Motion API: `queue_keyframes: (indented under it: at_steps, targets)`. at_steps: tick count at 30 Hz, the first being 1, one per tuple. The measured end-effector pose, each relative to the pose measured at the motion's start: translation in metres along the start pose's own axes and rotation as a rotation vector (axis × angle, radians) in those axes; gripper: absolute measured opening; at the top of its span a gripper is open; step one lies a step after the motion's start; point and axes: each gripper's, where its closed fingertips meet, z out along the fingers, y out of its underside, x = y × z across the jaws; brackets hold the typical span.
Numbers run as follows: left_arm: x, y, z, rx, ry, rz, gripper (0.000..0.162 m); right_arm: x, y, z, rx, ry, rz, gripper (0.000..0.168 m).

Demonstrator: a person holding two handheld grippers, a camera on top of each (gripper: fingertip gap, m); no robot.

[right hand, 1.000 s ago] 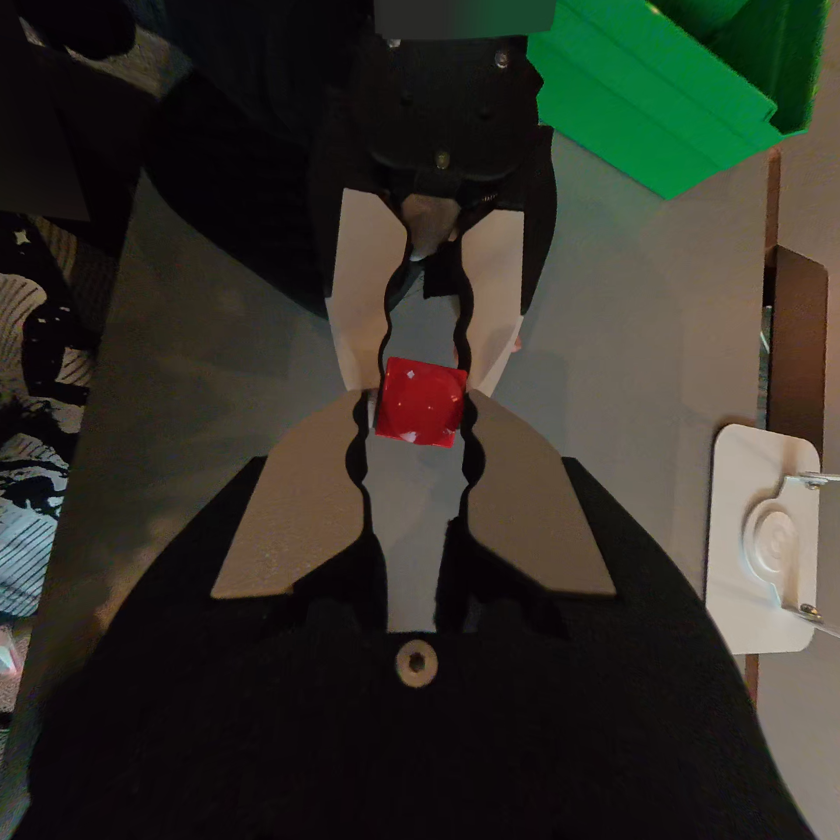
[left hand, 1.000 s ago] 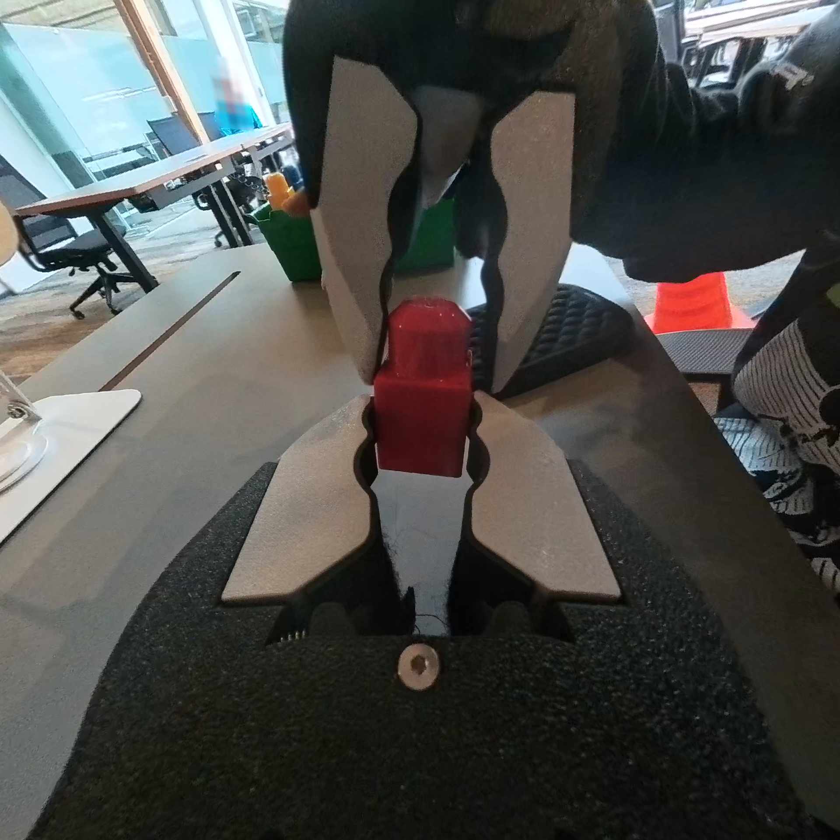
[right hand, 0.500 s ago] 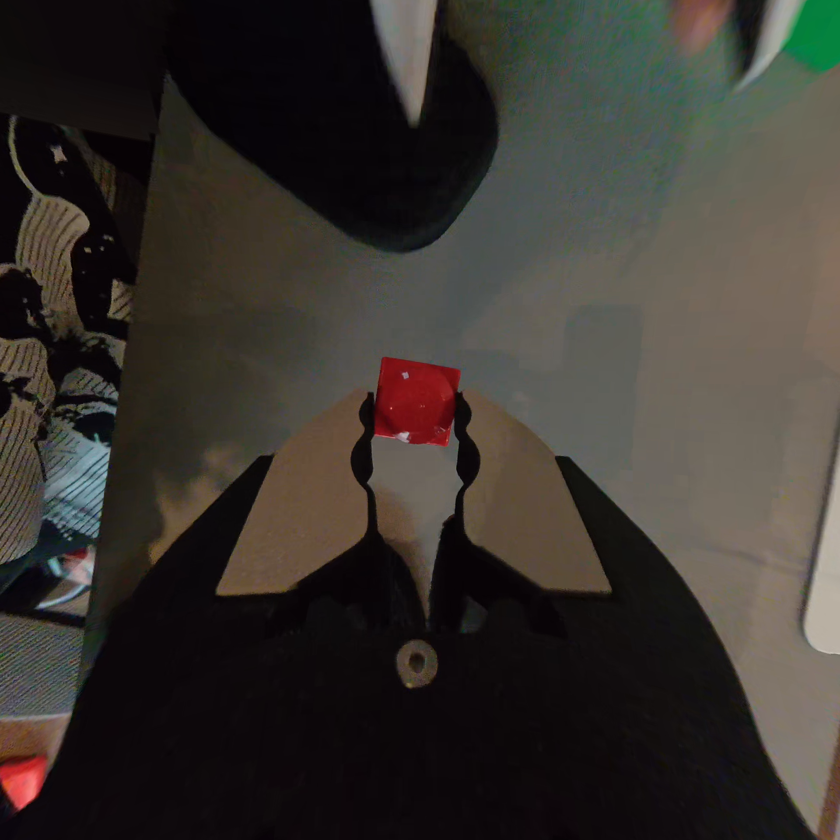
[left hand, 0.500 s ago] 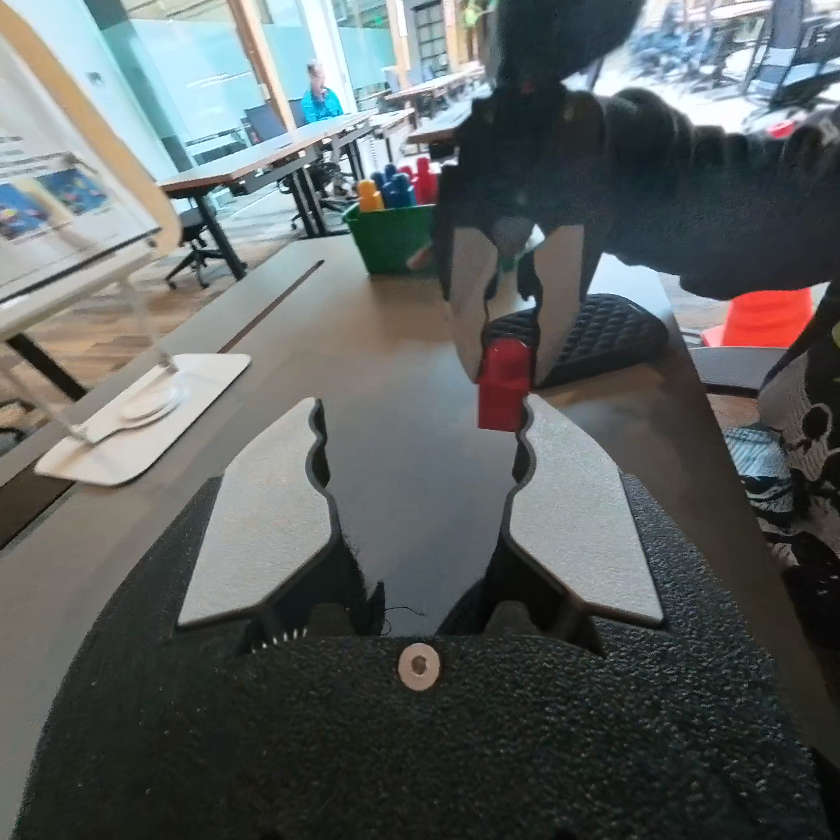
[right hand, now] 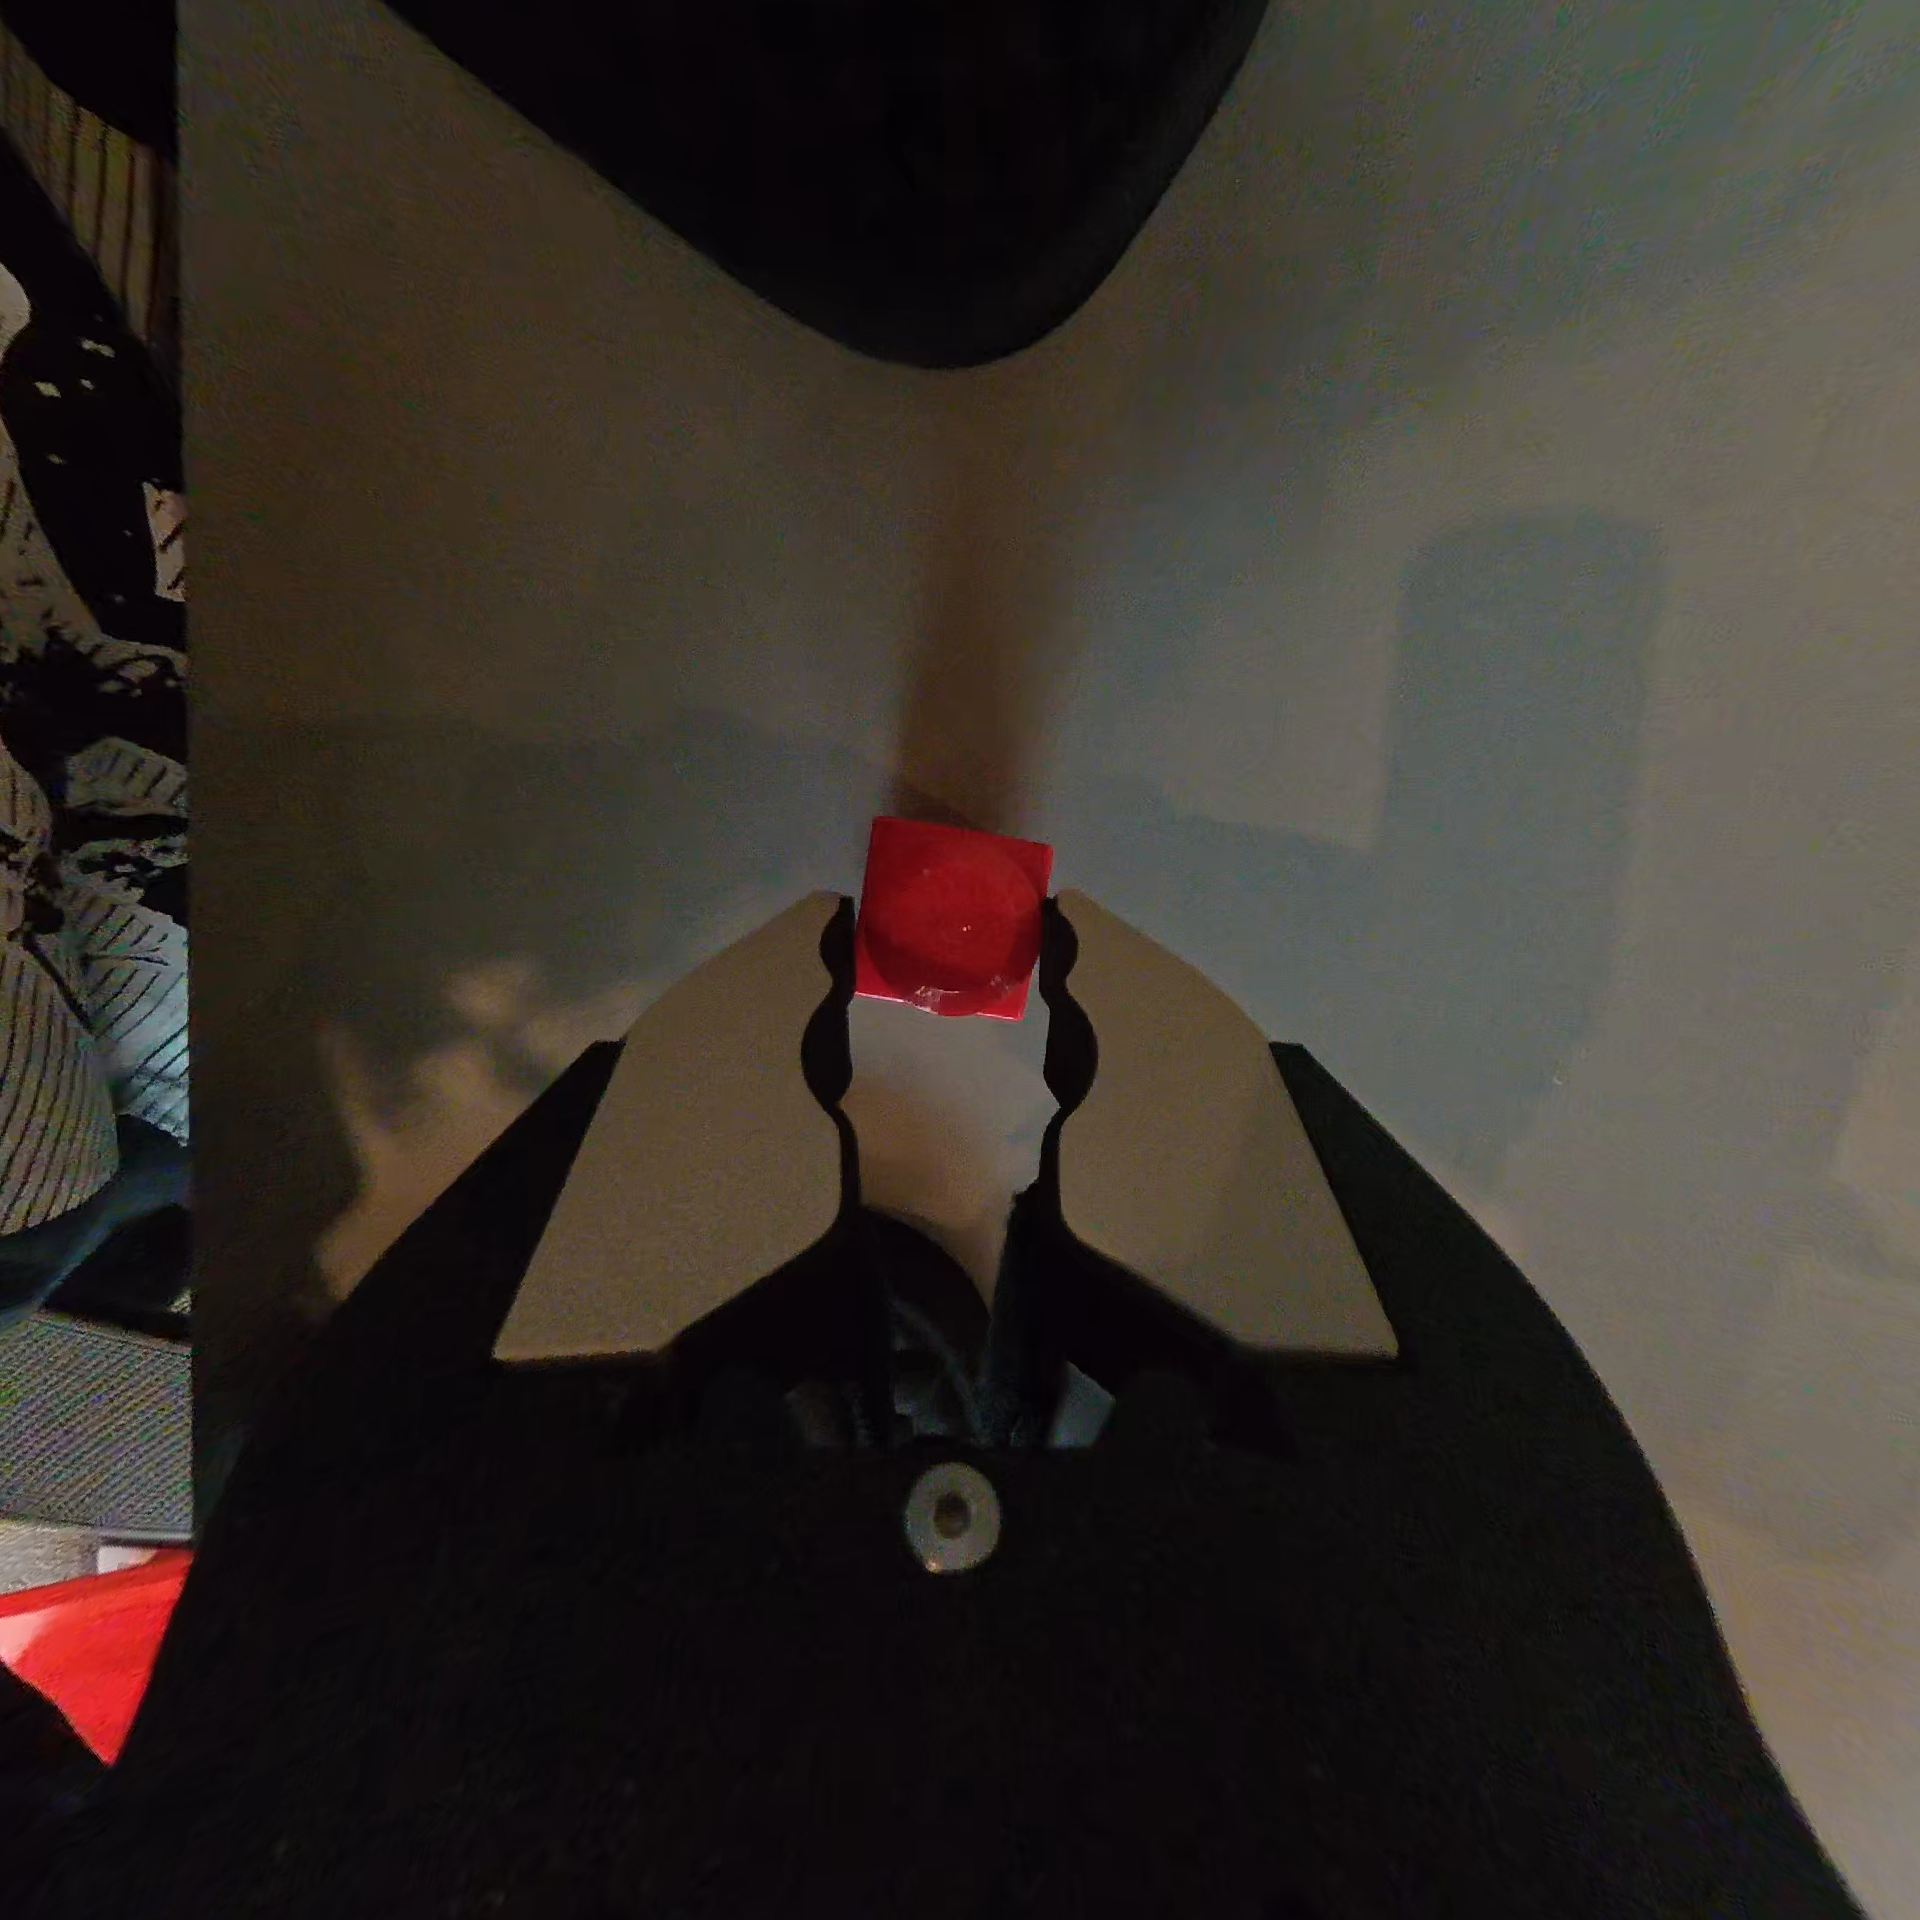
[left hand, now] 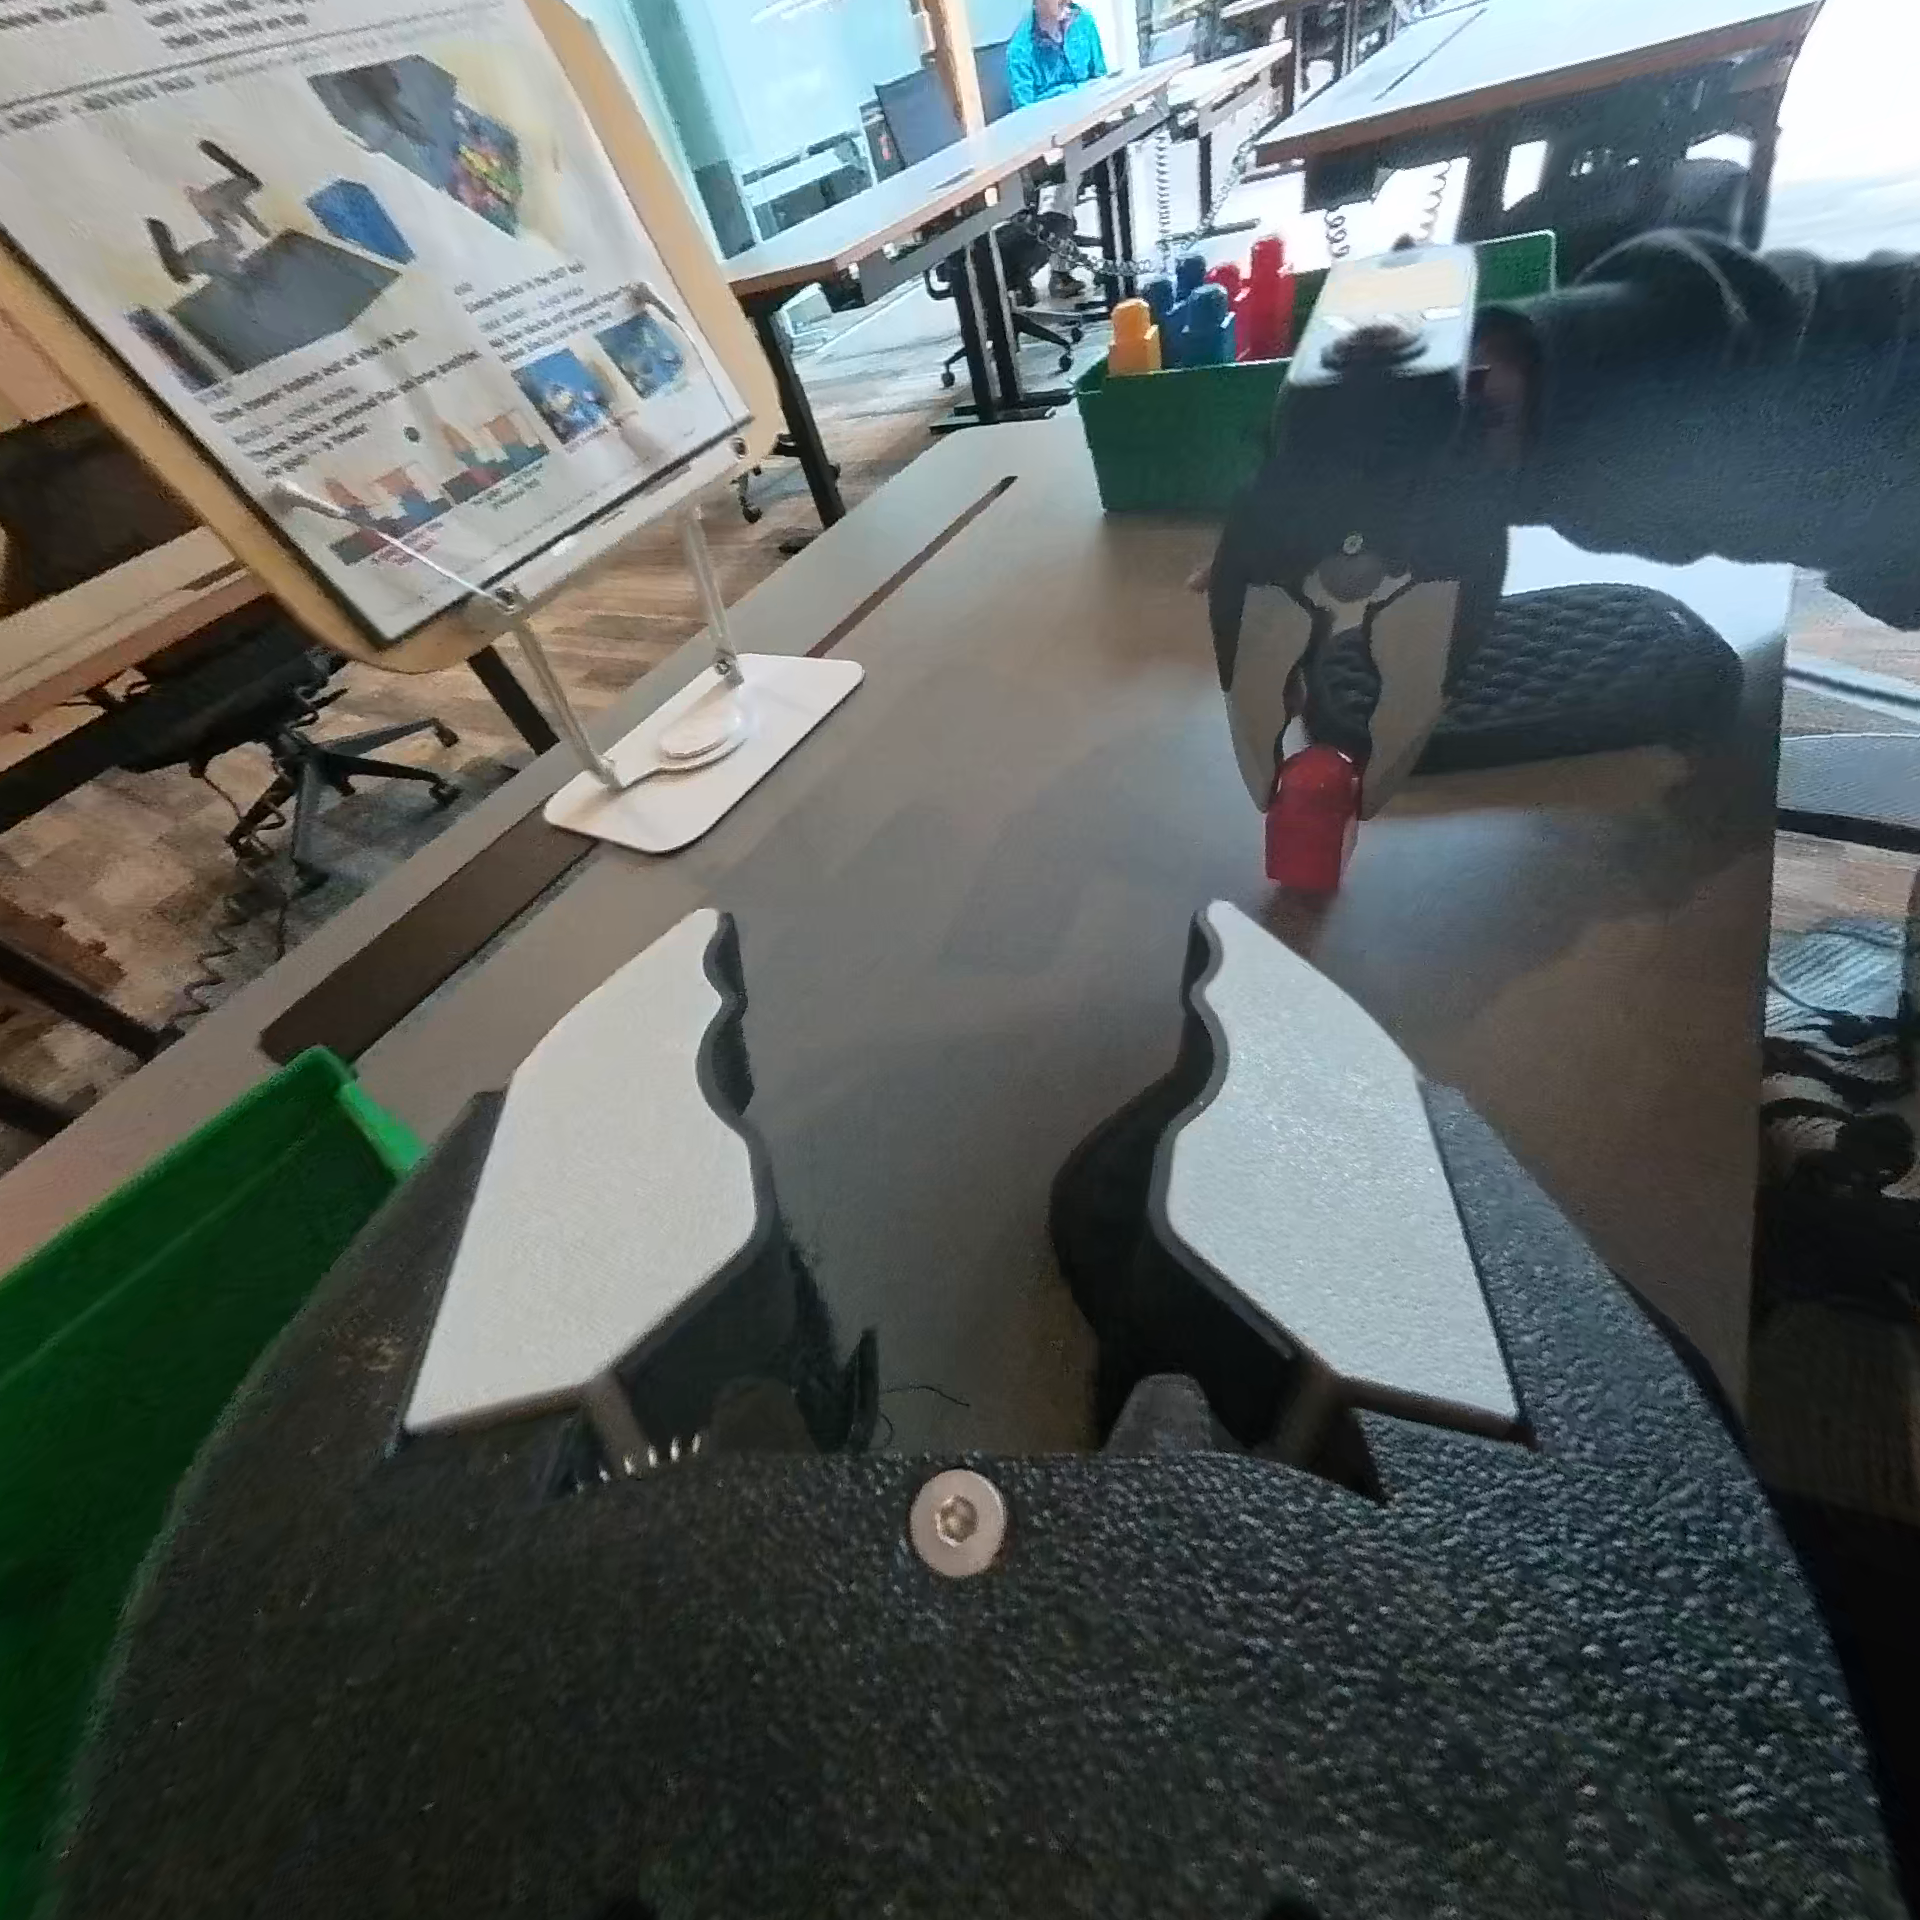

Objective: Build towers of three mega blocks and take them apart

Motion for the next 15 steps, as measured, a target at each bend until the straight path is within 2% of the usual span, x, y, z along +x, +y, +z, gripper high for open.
queue_keyframes:
  at_steps: [6,11,15]
  targets:
    - [-0.014,0.000,-0.020,-0.015,-0.067,-0.001,0.080,-0.002,0.003,0.005,0.006,-0.001,0.007,0.034]
    - [-0.016,0.007,-0.027,-0.061,-0.057,-0.017,0.081,-0.002,0.004,0.005,0.019,0.000,0.002,0.034]
    - [-0.018,0.015,-0.032,-0.118,-0.055,-0.022,0.081,-0.001,0.002,0.001,0.044,0.009,0.002,0.044]
